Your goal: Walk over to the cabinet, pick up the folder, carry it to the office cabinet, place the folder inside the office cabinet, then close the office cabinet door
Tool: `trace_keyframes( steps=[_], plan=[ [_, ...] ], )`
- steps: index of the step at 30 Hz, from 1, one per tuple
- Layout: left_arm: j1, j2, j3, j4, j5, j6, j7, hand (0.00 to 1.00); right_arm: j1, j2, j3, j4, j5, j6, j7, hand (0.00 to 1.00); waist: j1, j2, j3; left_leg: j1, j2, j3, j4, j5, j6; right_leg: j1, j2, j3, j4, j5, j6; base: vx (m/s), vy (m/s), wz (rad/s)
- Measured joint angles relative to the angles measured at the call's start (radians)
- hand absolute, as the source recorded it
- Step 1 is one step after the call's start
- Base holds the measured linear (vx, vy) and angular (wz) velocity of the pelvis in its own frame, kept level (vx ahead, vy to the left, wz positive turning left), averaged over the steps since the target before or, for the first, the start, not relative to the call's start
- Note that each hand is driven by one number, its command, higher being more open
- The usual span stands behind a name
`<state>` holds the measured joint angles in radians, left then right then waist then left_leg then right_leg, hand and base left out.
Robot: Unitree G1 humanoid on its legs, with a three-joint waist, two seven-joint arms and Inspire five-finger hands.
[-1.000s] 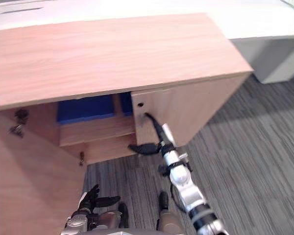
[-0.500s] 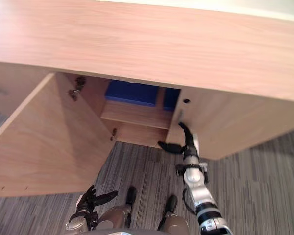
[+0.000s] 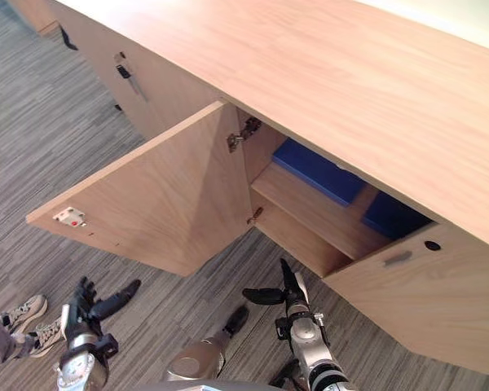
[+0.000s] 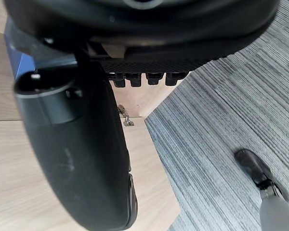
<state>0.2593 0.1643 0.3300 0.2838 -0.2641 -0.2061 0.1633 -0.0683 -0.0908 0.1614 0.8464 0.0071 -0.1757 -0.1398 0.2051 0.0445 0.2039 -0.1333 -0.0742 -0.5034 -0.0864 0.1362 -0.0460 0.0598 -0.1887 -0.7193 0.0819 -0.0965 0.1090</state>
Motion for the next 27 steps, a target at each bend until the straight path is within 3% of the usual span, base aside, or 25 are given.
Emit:
trace_keyframes(
  steps=[7, 10, 14, 17, 21, 24, 27],
  plan=[
    [-0.069, 0.157, 0.012, -0.098, 0.003, -0.050, 0.002, 1.00, 0.060, -0.030, -0.036, -0.001, 0.000, 0.000, 0.010, 1.00, -0.027, -0.003, -0.002, -0.011, 0.007, 0.005, 0.000, 0.003, 0.000, -0.042, -0.006, 0.059, 0.062, -0.040, -0.010, -0.06, -0.052, -0.01],
    [-0.093, 0.187, 0.016, -0.096, 0.006, -0.049, 0.007, 1.00, 0.082, -0.036, -0.044, 0.000, 0.000, 0.000, 0.014, 1.00, -0.034, -0.007, -0.003, -0.007, 0.021, 0.033, 0.000, 0.002, 0.000, -0.047, -0.001, 0.084, 0.059, -0.037, -0.011, -0.07, -0.053, -0.26],
    [-0.083, 0.214, 0.024, -0.087, 0.010, -0.053, 0.015, 1.00, 0.130, -0.033, -0.093, 0.009, -0.001, 0.002, 0.019, 1.00, -0.036, -0.039, -0.021, -0.005, 0.043, 0.074, 0.000, 0.000, -0.003, -0.058, 0.017, 0.121, 0.037, -0.019, -0.021, -0.09, -0.037, -0.26],
    [-0.055, 0.190, 0.033, -0.106, 0.009, -0.054, 0.035, 1.00, 0.141, -0.016, -0.140, 0.011, -0.001, 0.003, 0.020, 1.00, -0.037, -0.047, -0.026, 0.000, 0.061, 0.115, 0.000, -0.001, -0.005, -0.065, 0.035, 0.165, 0.015, 0.005, -0.029, -0.13, -0.024, -0.44],
    [0.057, 0.069, 0.021, -0.200, 0.005, -0.078, 0.034, 1.00, 0.178, -0.001, -0.204, 0.012, -0.001, 0.015, 0.016, 1.00, -0.040, -0.049, -0.029, 0.005, 0.071, 0.171, -0.005, -0.005, -0.011, -0.080, 0.044, 0.220, 0.003, 0.027, -0.035, -0.10, 0.015, -0.36],
    [0.147, 0.005, -0.046, -0.217, 0.001, -0.094, 0.034, 1.00, 0.216, 0.009, -0.244, 0.012, 0.000, 0.029, 0.013, 1.00, -0.054, -0.050, -0.030, 0.011, 0.089, 0.259, -0.005, -0.001, -0.011, -0.083, 0.046, 0.254, -0.001, 0.034, -0.036, -0.10, 0.032, -0.25],
    [0.215, -0.038, -0.135, -0.168, -0.029, -0.055, 0.032, 1.00, 0.233, 0.023, -0.269, 0.011, 0.002, 0.033, 0.012, 1.00, -0.059, -0.055, -0.033, 0.016, 0.101, 0.330, -0.005, 0.000, -0.010, -0.107, 0.052, 0.319, 0.000, 0.036, -0.026, -0.08, 0.037, -0.46]
  ],
)
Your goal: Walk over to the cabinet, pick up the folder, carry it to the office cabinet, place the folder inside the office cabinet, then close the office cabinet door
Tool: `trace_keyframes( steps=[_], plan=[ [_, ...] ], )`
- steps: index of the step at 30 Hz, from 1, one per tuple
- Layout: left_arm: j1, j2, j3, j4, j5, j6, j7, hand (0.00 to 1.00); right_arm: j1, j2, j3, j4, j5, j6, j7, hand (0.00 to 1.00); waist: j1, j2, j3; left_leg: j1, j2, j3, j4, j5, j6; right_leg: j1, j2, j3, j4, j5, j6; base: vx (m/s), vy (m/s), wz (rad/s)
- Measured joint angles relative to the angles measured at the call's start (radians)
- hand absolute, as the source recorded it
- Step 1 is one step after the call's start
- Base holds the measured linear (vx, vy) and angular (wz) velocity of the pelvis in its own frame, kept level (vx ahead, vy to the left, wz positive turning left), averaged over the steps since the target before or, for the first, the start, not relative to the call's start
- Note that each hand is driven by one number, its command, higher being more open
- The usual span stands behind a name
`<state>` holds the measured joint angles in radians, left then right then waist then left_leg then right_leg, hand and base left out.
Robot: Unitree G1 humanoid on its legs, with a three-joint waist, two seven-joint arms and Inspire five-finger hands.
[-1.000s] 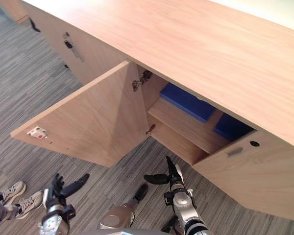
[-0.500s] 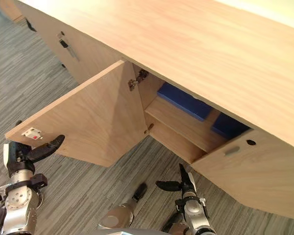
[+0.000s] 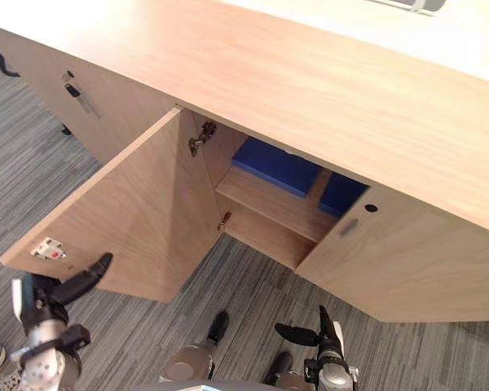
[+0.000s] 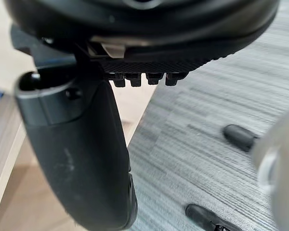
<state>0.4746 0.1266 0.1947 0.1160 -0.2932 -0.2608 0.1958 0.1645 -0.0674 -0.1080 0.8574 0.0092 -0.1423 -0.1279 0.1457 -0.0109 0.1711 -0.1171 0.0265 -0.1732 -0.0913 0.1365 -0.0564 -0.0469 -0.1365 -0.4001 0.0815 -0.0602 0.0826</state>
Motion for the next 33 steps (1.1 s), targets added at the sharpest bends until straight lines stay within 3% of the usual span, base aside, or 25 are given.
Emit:
trace_keyframes(
  steps=[2, 6, 10, 13, 19, 28, 33],
  plan=[
    [0.050, -0.020, -0.121, 0.089, -0.003, 0.044, -0.019, 1.00, 0.004, 0.010, -0.010, -0.001, 0.011, 0.004, -0.003, 1.00, -0.028, -0.001, 0.000, -0.002, 0.008, 0.070, 0.004, -0.003, 0.004, -0.030, 0.014, 0.092, 0.000, 0.004, 0.004, -0.06, 0.033, -0.53],
    [0.074, -0.040, -0.269, 0.139, 0.006, 0.087, -0.092, 1.00, -0.005, 0.016, -0.013, -0.010, 0.028, 0.003, -0.004, 1.00, -0.047, -0.004, -0.001, -0.002, 0.020, 0.173, 0.004, -0.010, 0.013, -0.086, 0.032, 0.227, 0.000, 0.008, 0.011, -0.04, 0.030, -0.82],
    [0.012, -0.005, -0.361, 0.151, 0.078, 0.103, -0.129, 1.00, -0.025, 0.030, -0.012, -0.018, 0.037, 0.004, -0.012, 1.00, -0.133, -0.022, -0.007, 0.016, 0.034, 0.325, 0.004, -0.034, 0.018, -0.140, 0.057, 0.374, -0.020, 0.031, 0.014, -0.01, 0.026, -1.21],
    [-0.143, -0.014, -0.414, 0.183, 0.083, 0.116, -0.128, 1.00, -0.014, 0.029, -0.013, -0.021, 0.038, 0.012, -0.026, 1.00, -0.188, -0.030, -0.013, 0.036, 0.027, 0.431, 0.005, -0.061, 0.021, -0.158, 0.060, 0.469, -0.063, 0.094, 0.008, 0.02, 0.034, -0.98],
    [-0.363, 0.016, -0.374, 0.207, 0.122, 0.116, -0.093, 1.00, -0.021, 0.026, -0.007, -0.023, 0.037, 0.020, -0.025, 1.00, -0.248, -0.032, -0.027, 0.066, 0.022, 0.526, 0.032, -0.102, 0.020, -0.146, 0.065, 0.547, -0.115, 0.185, 0.002, 0.10, 0.005, -0.56],
    [-0.514, 0.152, -0.257, 0.326, 0.159, 0.117, -0.027, 1.00, -0.043, -0.024, 0.000, -0.019, 0.028, 0.028, -0.006, 1.00, -0.255, -0.014, -0.034, 0.090, 0.026, 0.517, 0.070, -0.141, 0.018, -0.111, 0.055, 0.557, -0.135, 0.203, 0.011, 0.05, -0.009, -0.13],
    [-0.504, 0.139, -0.257, 0.325, 0.167, 0.113, -0.031, 1.00, -0.038, -0.037, -0.005, 0.000, 0.028, 0.033, 0.002, 1.00, -0.247, 0.010, -0.049, 0.089, 0.009, 0.488, 0.058, -0.136, 0.022, -0.107, 0.039, 0.533, -0.135, 0.203, 0.010, -0.06, 0.000, 0.13]
  ],
)
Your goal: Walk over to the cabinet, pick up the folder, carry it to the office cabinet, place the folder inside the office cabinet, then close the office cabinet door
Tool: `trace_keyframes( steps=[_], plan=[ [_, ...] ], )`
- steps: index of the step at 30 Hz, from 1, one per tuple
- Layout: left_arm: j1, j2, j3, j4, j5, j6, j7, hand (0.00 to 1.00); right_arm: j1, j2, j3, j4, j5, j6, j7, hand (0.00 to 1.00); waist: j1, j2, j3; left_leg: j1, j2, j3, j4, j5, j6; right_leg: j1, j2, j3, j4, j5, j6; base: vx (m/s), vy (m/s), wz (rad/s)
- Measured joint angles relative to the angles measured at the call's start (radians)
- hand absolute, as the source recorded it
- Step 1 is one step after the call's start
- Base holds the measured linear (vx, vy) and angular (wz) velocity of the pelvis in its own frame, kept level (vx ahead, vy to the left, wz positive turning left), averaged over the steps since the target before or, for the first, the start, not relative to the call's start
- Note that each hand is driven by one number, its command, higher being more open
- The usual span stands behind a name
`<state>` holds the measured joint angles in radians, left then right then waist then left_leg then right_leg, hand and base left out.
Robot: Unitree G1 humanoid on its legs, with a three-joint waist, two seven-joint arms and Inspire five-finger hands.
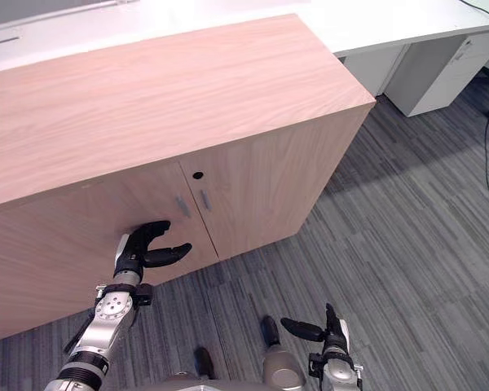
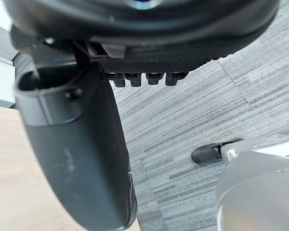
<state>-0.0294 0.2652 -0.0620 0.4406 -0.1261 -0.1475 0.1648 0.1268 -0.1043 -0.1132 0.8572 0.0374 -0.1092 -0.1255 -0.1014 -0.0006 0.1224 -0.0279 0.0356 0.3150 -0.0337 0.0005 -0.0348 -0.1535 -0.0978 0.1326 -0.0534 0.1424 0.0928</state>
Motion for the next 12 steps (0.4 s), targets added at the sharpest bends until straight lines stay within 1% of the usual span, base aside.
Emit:
trace_keyframes(
  steps=[2, 5, 7, 8, 10, 12],
  plan=[
    [0.056, -0.037, 0.017, -0.023, -0.003, -0.018, -0.012, 1.00, 0.001, 0.000, -0.017, 0.001, 0.001, 0.005, 0.001, 1.00, 0.000, 0.009, -0.006, 0.011, -0.006, -0.013, -0.032, 0.024, 0.002, 0.003, -0.001, -0.017, 0.000, -0.003, -0.004, -0.06, -0.021, 0.22],
    [0.141, -0.056, 0.030, -0.042, -0.014, -0.023, -0.036, 1.00, 0.003, -0.002, -0.045, 0.001, 0.001, 0.011, 0.000, 1.00, 0.004, 0.011, -0.007, 0.027, -0.009, -0.032, -0.054, 0.042, 0.004, 0.018, 0.001, -0.039, -0.001, -0.018, -0.014, -0.03, -0.024, 0.19],
    [0.205, -0.056, 0.043, -0.038, -0.014, -0.023, -0.060, 1.00, 0.003, -0.010, -0.059, 0.001, 0.001, 0.011, 0.000, 1.00, 0.007, 0.012, -0.010, 0.034, -0.011, -0.041, -0.054, 0.042, 0.004, 0.031, 0.001, -0.047, -0.004, -0.026, -0.005, -0.01, -0.021, 0.16],
    [0.240, -0.056, 0.052, -0.028, -0.013, -0.022, -0.073, 1.00, 0.002, -0.019, -0.059, 0.000, 0.001, 0.011, 0.001, 1.00, 0.009, 0.013, -0.012, 0.034, -0.012, -0.050, -0.054, 0.042, 0.004, 0.036, -0.002, -0.055, -0.007, -0.027, -0.004, 0.00, -0.016, 0.18],
    [0.272, -0.057, 0.085, 0.041, 0.007, -0.019, -0.103, 1.00, 0.006, -0.029, -0.067, -0.001, -0.001, 0.010, 0.007, 1.00, 0.020, 0.011, -0.018, 0.033, -0.014, -0.065, -0.055, 0.042, 0.004, 0.050, -0.006, -0.074, -0.018, -0.028, -0.004, 0.01, -0.016, 0.22],
    [0.287, -0.057, 0.105, 0.087, 0.010, -0.014, -0.109, 1.00, 0.007, -0.030, -0.078, -0.001, -0.002, 0.010, 0.009, 1.00, 0.028, 0.011, -0.023, 0.033, -0.014, -0.071, -0.055, 0.041, 0.004, 0.056, -0.008, -0.080, -0.023, -0.029, -0.003, 0.01, -0.009, 0.11]
  ],
)
